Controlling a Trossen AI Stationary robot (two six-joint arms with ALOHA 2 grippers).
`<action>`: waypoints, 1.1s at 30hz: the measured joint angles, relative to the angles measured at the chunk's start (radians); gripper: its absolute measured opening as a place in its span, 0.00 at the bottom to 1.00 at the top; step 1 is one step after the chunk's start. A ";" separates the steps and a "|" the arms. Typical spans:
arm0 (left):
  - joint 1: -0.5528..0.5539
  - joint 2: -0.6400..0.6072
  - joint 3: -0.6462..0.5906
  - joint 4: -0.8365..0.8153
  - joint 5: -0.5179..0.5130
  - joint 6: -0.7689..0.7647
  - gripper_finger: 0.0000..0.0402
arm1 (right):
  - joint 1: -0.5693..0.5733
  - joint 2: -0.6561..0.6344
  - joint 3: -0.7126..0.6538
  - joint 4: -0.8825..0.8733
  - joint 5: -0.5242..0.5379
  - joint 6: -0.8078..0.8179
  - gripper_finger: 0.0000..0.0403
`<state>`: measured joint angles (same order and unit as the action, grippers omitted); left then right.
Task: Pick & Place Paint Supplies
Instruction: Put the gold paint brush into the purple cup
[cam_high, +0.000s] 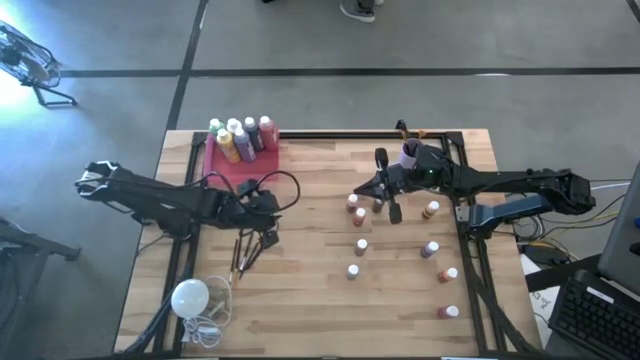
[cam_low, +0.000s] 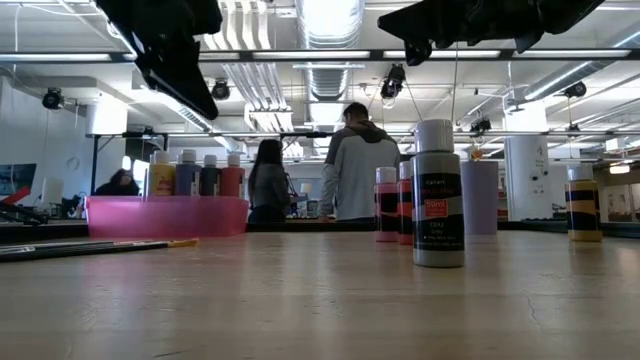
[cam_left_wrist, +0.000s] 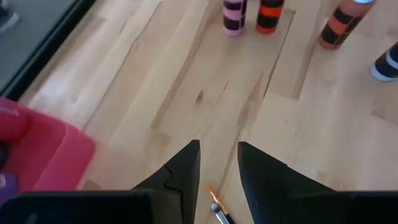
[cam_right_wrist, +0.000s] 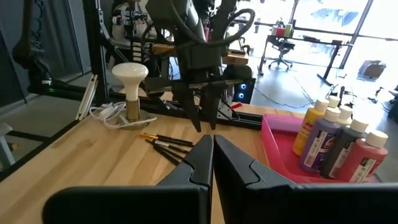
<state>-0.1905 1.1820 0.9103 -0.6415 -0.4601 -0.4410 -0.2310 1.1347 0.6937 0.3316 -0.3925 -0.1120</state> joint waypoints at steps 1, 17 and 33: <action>0.000 0.003 -0.003 0.000 0.001 -0.008 0.30 | 0.000 0.000 0.000 0.000 0.000 0.000 0.02; 0.011 0.130 -0.064 0.031 0.102 -0.099 0.32 | 0.000 0.000 0.000 -0.001 0.001 0.008 0.02; 0.039 0.282 -0.064 0.050 0.103 -0.262 0.32 | 0.000 0.000 0.000 -0.005 0.001 0.008 0.02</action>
<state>-0.1516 1.4642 0.8459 -0.5910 -0.3569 -0.7025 -0.2310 1.1347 0.6937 0.3269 -0.3916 -0.1043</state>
